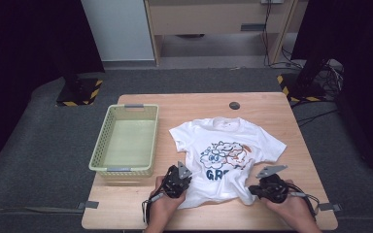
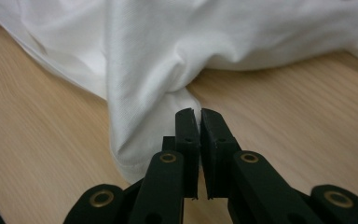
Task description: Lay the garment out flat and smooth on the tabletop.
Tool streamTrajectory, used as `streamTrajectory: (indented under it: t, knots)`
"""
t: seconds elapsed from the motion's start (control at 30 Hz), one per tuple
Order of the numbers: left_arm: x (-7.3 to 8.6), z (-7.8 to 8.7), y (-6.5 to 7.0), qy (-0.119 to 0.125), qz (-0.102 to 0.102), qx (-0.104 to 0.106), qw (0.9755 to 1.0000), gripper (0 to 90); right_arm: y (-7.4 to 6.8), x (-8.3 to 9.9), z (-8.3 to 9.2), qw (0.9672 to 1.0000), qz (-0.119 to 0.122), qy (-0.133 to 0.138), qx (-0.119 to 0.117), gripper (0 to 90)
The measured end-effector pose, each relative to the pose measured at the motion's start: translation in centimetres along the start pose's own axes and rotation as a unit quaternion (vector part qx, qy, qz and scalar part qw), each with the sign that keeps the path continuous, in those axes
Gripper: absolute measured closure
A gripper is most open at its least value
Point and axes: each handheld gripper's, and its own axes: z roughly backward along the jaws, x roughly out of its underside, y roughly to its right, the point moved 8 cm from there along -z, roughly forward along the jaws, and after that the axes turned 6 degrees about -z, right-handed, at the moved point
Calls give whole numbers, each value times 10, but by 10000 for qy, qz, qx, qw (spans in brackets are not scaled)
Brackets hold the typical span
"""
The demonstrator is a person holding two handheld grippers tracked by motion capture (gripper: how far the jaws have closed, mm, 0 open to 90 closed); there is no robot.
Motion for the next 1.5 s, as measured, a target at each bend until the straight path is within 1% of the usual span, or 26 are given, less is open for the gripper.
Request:
streamTrajectory:
  t: [0.17, 0.33, 0.4, 0.5, 0.53, 0.57, 0.63, 0.67, 0.7, 0.73, 0.77, 0.8, 0.87, 0.9, 0.93, 1.0, 1.03, 1.07, 1.1, 1.13, 1.17, 1.2, 1.27, 1.3, 1.37, 1.5]
  knots:
    - [-2, -1, 2, -4, -4, -16, 10000, 871, 21, 27, 25, 9994, -290, 77, 186, 865]
    - [-7, -5, 6, 24, -36, -7, 10000, 871, 43, 48, 46, 9970, -605, 85, 466, 866]
    - [-10, -7, 9, 11, -82, 20, 10000, 871, 48, 55, 52, 9959, -749, 68, 508, 866]
    - [-14, -11, 9, 30, -80, 30, 10000, 871, 48, 63, 56, 9944, -922, 22, 511, 865]
    - [-14, -11, 9, 24, -77, 38, 10000, 871, 46, 65, 56, 9945, -928, 3, 484, 865]
    - [-14, -11, 9, 30, -76, 53, 10000, 871, 42, 66, 56, 9950, -900, -5, 432, 864]
    - [-13, -10, 7, 30, -49, 79, 10000, 871, 35, 66, 55, 9967, -724, 51, 370, 846]
    - [-12, -9, 6, 21, -40, 81, 10000, 871, 34, 64, 55, 9972, -632, 88, 402, 800]
    - [-11, -8, 6, 6, -43, 82, 10000, 871, 36, 60, 55, 9974, -540, 175, 452, 739]
    - [-10, -7, 6, -3, -48, 89, 9999, 871, 39, 55, 55, 9970, -506, 298, 498, 700]
    - [-9, -6, 6, -13, -45, 95, 9999, 871, 44, 50, 56, 9965, -513, 393, 539, 678]
    - [-9, -6, 6, -17, -32, 106, 9999, 871, 48, 44, 56, 9957, -570, 472, 562, 669]
    - [-9, -5, 8, -5, -40, 159, 9999, 867, 59, 29, 55, 9944, -449, 713, 631, 636]
    - [-8, -5, 8, -14, -76, 160, 9998, 855, 64, 23, 53, 9940, -443, 756, 654, 620]
    - [-8, -4, 9, -6, -67, 137, 9999, 825, 69, 16, 51, 9936, -418, 821, 654, 604]
    - [-8, 0, 10, 27, 32, 48, 10000, 689, 80, 1, 45, 9923, -442, 913, 712, 597]
    - [-8, 3, 11, 43, 56, 22, 10000, 640, 85, -7, 42, 9915, -419, 980, 740, 582]
    - [-7, 7, 13, 80, 114, 17, 9999, 608, 90, -15, 38, 9908, -347, 1046, 781, 560]
    - [-7, 11, 15, 121, 203, 51, 9997, 570, 95, -22, 34, 9902, -290, 1065, 861, 540]
    - [-5, 14, 18, 138, 247, 82, 9996, 544, 100, -29, 30, 9897, -250, 1049, 942, 532]
    - [-3, 16, 21, 116, 243, 91, 9996, 523, 104, -34, 25, 9893, -267, 1045, 981, 527]
    - [0, 19, 24, 97, 233, 98, 9996, 506, 107, -39, 20, 9892, -235, 1038, 1008, 519]
    - [4, 21, 29, 80, 227, 156, 9996, 490, 113, -47, 11, 9891, -207, 1006, 1056, 514]
    - [6, 22, 31, 76, 224, 153, 9996, 486, 115, -49, 5, 9893, -205, 973, 1069, 514]
    - [8, 22, 34, 86, 294, 190, 9993, 462, 120, -53, -3, 9891, -215, 930, 1120, 511]
    - [13, 20, 34, 25, 322, 174, 9993, 432, 127, -56, -16, 9898, -258, 848, 1116, 493]
